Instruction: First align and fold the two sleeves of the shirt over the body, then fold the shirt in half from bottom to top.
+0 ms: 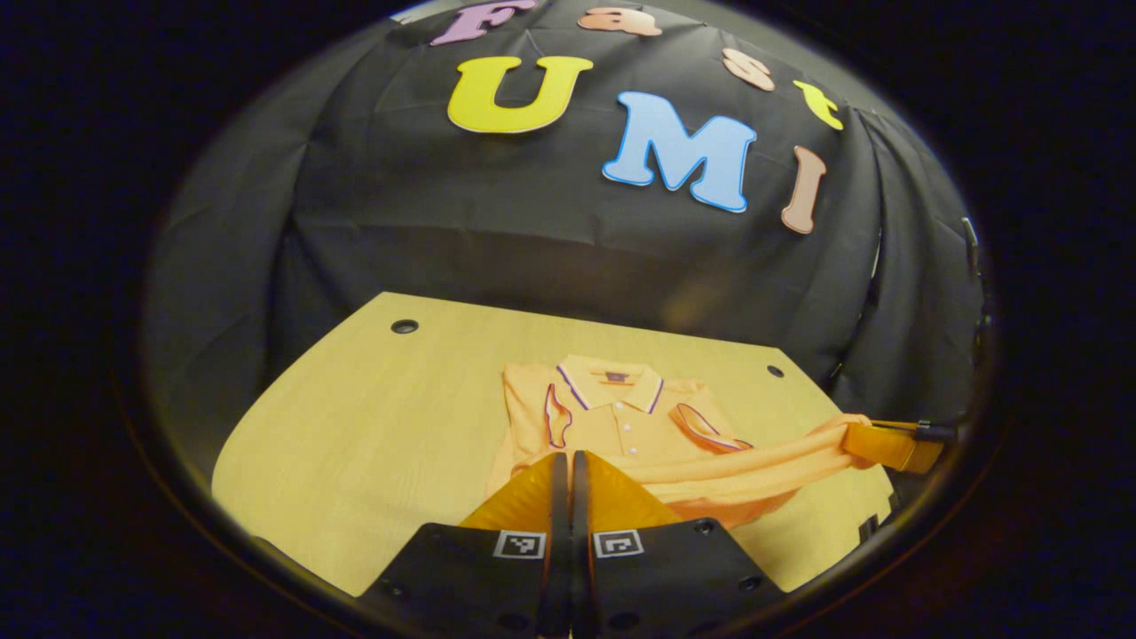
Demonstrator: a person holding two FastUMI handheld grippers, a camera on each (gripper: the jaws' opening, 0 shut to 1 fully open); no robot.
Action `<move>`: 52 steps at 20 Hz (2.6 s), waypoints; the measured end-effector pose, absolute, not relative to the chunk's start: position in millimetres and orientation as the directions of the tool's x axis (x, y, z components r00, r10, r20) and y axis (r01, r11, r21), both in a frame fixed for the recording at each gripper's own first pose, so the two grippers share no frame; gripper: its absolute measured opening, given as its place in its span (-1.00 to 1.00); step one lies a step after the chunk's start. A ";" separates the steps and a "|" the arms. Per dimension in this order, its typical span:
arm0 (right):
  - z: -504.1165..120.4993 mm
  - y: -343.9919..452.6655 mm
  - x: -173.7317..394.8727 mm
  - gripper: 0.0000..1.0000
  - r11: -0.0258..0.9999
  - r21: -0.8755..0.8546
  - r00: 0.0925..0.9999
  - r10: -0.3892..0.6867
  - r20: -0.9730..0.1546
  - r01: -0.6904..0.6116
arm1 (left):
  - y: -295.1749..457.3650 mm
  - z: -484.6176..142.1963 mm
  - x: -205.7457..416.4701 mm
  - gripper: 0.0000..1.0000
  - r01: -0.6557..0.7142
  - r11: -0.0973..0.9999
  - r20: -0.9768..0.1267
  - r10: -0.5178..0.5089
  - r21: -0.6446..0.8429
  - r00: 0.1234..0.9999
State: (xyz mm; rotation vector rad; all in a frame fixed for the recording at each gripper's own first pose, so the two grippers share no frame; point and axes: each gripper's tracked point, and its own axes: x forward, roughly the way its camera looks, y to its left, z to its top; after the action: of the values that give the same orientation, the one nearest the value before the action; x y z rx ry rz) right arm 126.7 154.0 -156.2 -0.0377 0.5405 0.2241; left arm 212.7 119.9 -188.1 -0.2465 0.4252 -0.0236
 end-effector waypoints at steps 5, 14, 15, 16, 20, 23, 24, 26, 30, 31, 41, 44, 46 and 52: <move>-157.4 161.0 169.2 -0.91 0.979 0.012 0.837 0.182 -0.517 -0.206 | 120.4 -178.9 260.6 -0.89 -0.010 0.972 -0.389 -0.085 -0.235 0.917; -162.4 172.3 247.1 -0.91 0.982 -0.016 0.848 0.152 -0.507 -0.186 | 123.3 -175.6 344.3 -0.87 0.024 0.980 -0.366 -0.096 -0.197 0.926; -163.6 173.4 254.8 -0.91 0.983 -0.018 0.850 0.147 -0.506 -0.181 | 123.9 -176.9 351.7 -0.87 0.027 0.980 -0.364 -0.098 -0.195 0.926; -166.5 174.8 261.1 -0.91 0.984 -0.017 0.849 0.144 -0.508 -0.177 | 125.0 -177.8 359.3 -0.89 0.027 0.980 -0.360 -0.097 -0.196 0.928; -171.5 181.0 290.0 -0.91 0.988 -0.020 0.859 0.121 -0.497 -0.150 | 129.9 -188.2 388.2 -0.89 0.007 0.975 -0.356 -0.088 -0.223 0.930; -181.7 185.5 310.9 -0.91 0.990 -0.036 0.863 0.102 -0.496 -0.138 | 137.1 -202.5 409.2 -0.89 -0.008 0.974 -0.358 -0.076 -0.227 0.931; -185.8 187.5 318.5 -0.91 0.990 -0.039 0.862 0.097 -0.497 -0.134 | 137.5 -207.4 415.1 -0.89 -0.008 0.974 -0.357 -0.076 -0.228 0.931; -196.5 192.9 332.1 -0.91 0.991 -0.039 0.856 0.092 -0.509 -0.130 | 142.2 -217.8 428.2 -0.89 -0.014 0.979 -0.365 -0.062 -0.203 0.929; -217.8 198.9 352.1 -0.91 0.991 -0.069 0.845 0.063 -0.531 -0.117 | 141.0 -235.9 448.9 -0.89 0.008 0.989 -0.370 -0.063 -0.148 0.927; -222.5 200.3 355.2 -0.91 0.991 -0.076 0.844 0.057 -0.534 -0.115 | 139.6 -241.7 452.5 -0.89 0.013 0.990 -0.373 -0.066 -0.141 0.926; -265.2 201.2 366.6 -0.84 0.989 -0.096 0.796 0.031 -0.604 -0.111 | 138.6 -286.4 472.6 -0.87 0.023 0.993 -0.426 -0.070 -0.113 0.902; -266.6 203.3 363.4 -0.79 0.988 -0.096 0.791 0.038 -0.610 -0.122 | 135.5 -288.2 470.2 -0.76 0.031 0.993 -0.441 -0.078 -0.113 0.894; -259.1 203.3 360.3 -0.62 0.984 -0.113 0.800 0.040 -0.599 -0.134 | 134.2 -283.2 465.3 -0.66 0.034 0.993 -0.443 -0.079 -0.109 0.893; -224.4 204.8 345.4 0.11 0.977 -0.134 0.837 0.068 -0.543 -0.166 | 131.7 -243.6 445.4 0.02 0.041 0.992 -0.400 -0.087 -0.121 0.913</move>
State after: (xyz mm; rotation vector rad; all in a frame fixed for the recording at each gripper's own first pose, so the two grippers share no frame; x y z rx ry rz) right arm 345.4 204.8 -224.4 -0.1788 0.5666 0.1246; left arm 445.4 131.7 -243.6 -0.1115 0.4163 -0.0658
